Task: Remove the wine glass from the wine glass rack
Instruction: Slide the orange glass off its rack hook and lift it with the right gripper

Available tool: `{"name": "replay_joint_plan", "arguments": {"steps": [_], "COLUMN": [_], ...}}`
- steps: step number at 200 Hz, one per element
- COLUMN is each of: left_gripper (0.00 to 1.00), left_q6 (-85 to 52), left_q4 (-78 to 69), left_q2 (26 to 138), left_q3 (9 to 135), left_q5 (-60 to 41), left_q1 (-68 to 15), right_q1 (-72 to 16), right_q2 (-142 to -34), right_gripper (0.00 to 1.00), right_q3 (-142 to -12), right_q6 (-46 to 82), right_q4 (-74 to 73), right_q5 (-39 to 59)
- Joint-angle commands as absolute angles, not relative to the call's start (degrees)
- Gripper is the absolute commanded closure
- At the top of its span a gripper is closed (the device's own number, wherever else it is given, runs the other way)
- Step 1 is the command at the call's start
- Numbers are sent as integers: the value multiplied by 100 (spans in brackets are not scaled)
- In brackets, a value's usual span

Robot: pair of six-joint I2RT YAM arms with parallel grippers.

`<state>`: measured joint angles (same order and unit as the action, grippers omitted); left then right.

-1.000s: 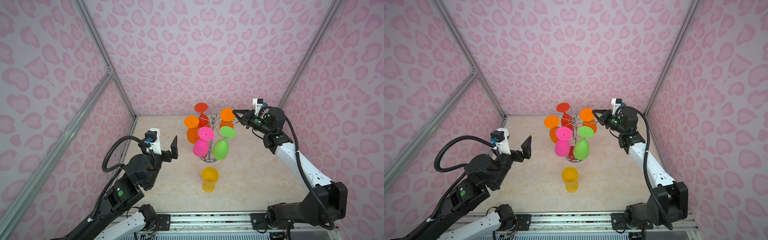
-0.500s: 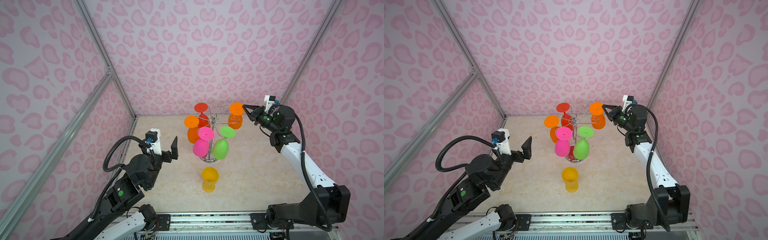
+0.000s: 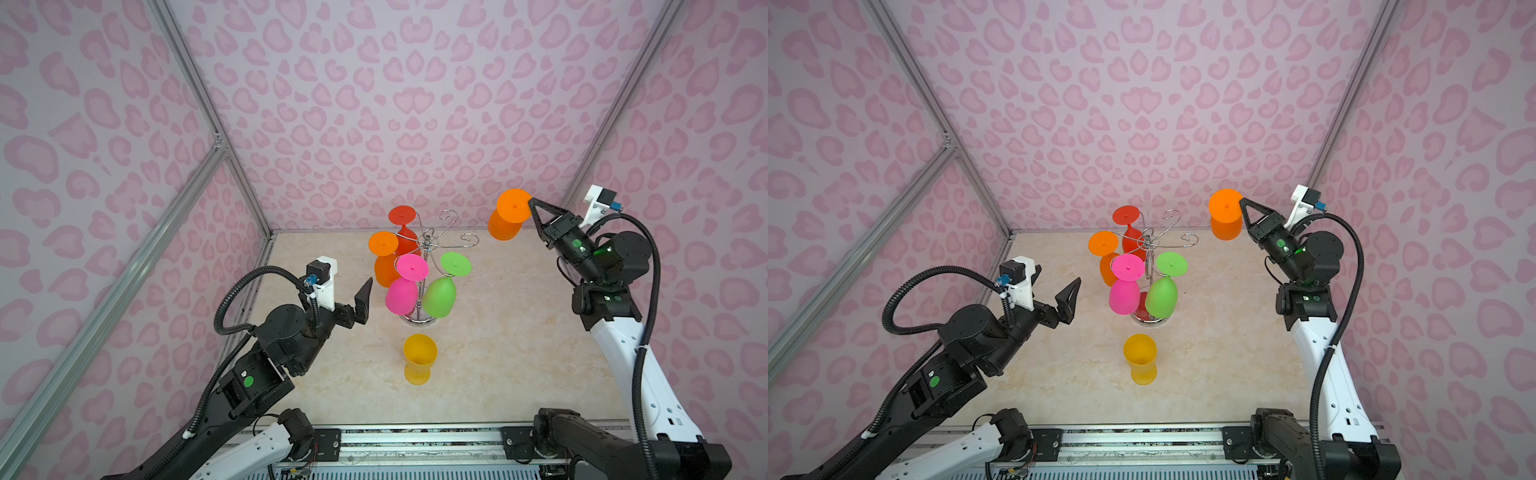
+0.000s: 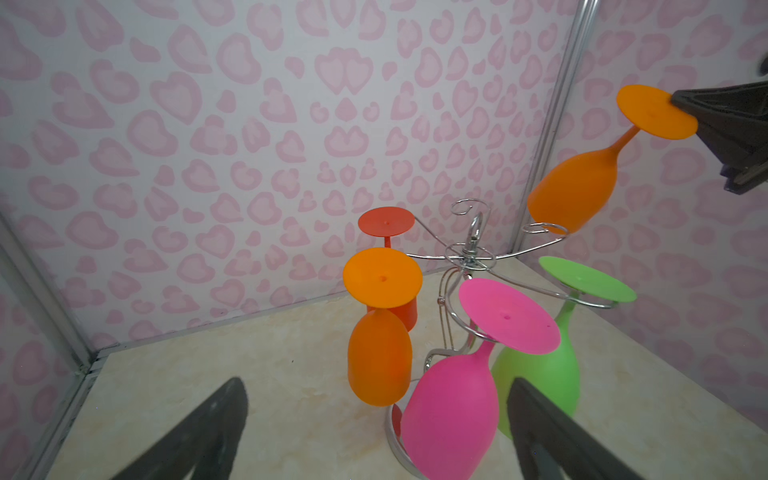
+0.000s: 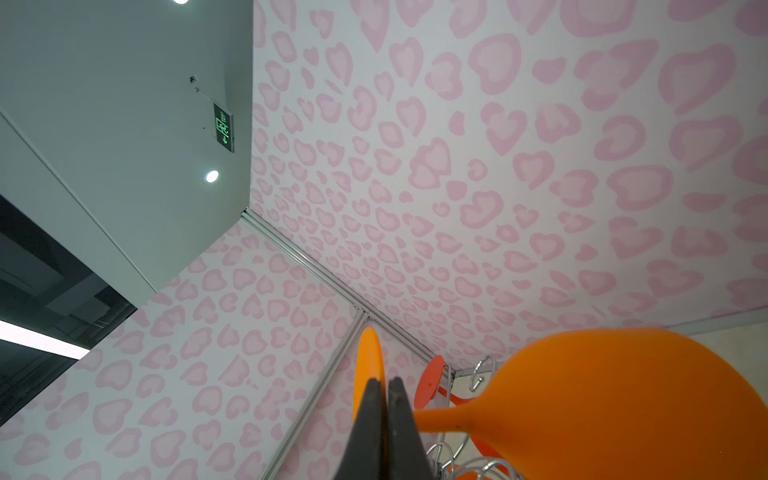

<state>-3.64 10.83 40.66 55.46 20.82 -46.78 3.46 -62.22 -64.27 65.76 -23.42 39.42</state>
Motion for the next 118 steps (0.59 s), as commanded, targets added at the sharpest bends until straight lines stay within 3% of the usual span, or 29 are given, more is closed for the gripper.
{"name": "replay_joint_plan", "arguments": {"steps": [1,43,66,96,101,118], "left_gripper": [1,1,1,1,0,0], "left_q6": [-478,-961,-1559,-2624,-3455,-4344], "left_q4": [404,-397,-1069,-3254,-3529,-4658], "left_q2": [4108,4311,4554,5214,5332,5848], "left_q3": [5537,5505,5434,5180,5170,5224], "left_q5": [861,-1029,-2211,-3767,-4251,-4752], "left_q1": [-4547,-3803,-3184,-2241,-2130,-1930], "right_q1": [354,328,127,-427,-518,-800], "right_q2": [-5938,-5590,-5668,-6049,-6119,-6338], "right_gripper": [100,100,100,100,100,100], "right_q3": [-6418,-6403,-6229,-6148,-6154,-6169], "right_q6": [6386,6468,7060,7840,7936,8227], "right_q4": [-3049,-3404,-4302,-5587,-5718,-6239], "right_q5": [3887,3833,3930,4043,4051,4039]}}
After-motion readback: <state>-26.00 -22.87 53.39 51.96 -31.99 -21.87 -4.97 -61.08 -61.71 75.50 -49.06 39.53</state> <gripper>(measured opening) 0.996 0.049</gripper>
